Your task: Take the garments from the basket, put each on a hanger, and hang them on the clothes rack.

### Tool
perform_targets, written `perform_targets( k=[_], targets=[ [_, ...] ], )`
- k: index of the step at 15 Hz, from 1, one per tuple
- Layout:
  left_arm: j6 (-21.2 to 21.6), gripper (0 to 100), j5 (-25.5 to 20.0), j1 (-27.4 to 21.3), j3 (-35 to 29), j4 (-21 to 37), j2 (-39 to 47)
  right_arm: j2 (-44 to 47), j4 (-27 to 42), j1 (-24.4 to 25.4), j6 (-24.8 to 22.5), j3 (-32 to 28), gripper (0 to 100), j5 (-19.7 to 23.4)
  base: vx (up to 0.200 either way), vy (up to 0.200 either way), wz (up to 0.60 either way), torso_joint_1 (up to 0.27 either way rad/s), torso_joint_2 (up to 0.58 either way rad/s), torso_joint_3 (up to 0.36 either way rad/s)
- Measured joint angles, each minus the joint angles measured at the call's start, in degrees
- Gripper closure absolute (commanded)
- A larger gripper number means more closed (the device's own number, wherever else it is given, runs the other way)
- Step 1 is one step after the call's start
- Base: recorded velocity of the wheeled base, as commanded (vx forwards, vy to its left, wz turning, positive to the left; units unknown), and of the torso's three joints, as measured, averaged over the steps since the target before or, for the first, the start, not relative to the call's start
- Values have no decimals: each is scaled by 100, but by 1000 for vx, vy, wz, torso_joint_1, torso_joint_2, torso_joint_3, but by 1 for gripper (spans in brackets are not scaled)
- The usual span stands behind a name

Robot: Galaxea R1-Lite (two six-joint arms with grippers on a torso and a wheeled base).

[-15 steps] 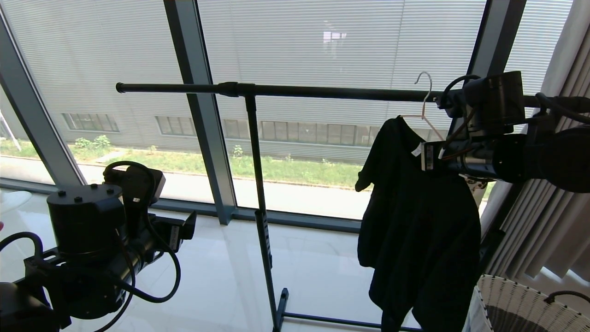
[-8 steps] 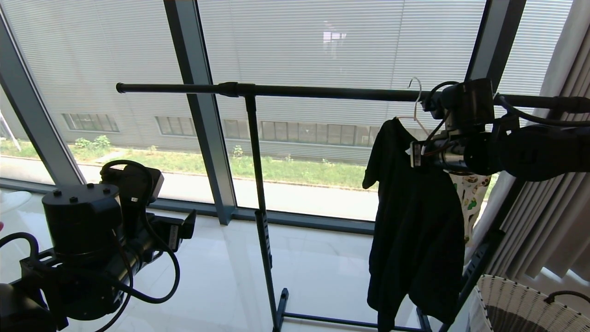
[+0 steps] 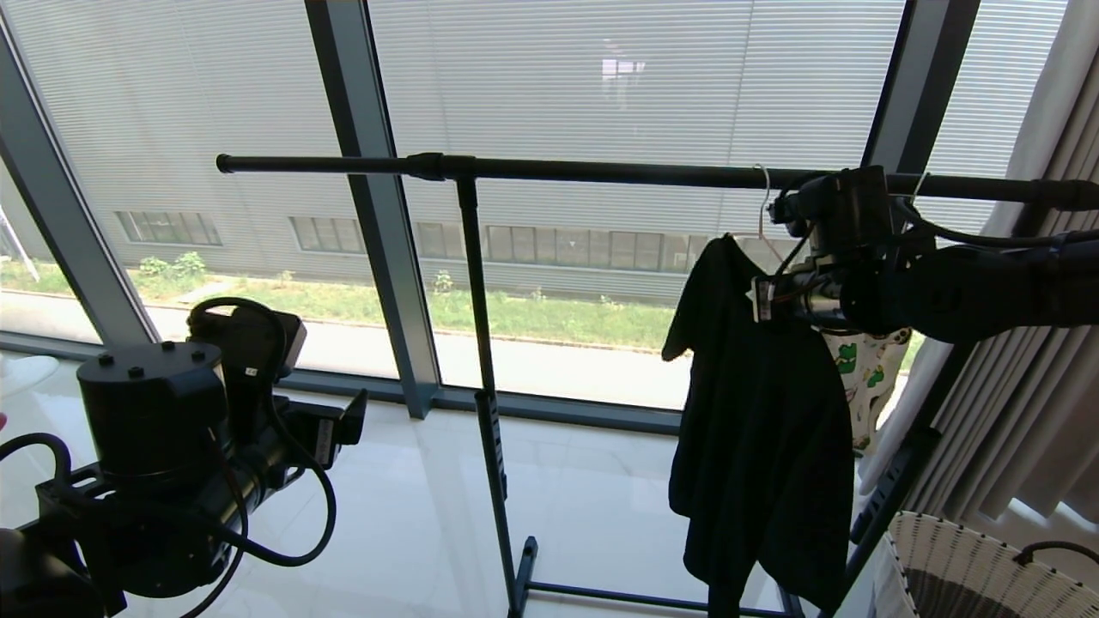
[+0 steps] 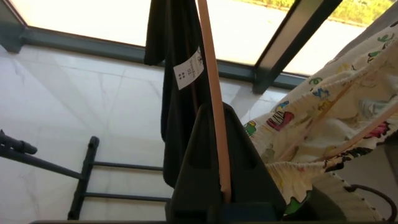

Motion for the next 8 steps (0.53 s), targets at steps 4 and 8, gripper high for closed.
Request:
perform_targets(
  k=[4, 8],
  targets=[
    [-5, 0, 5, -7, 0, -2, -7, -187, 18, 11, 11, 20, 0, -9, 0, 0, 0, 0, 0, 0],
    [-7, 0, 407, 26, 15, -2, -10, -995, 590, 26, -2, 61, 0, -7, 0, 0, 0, 0, 0, 0]
  ],
)
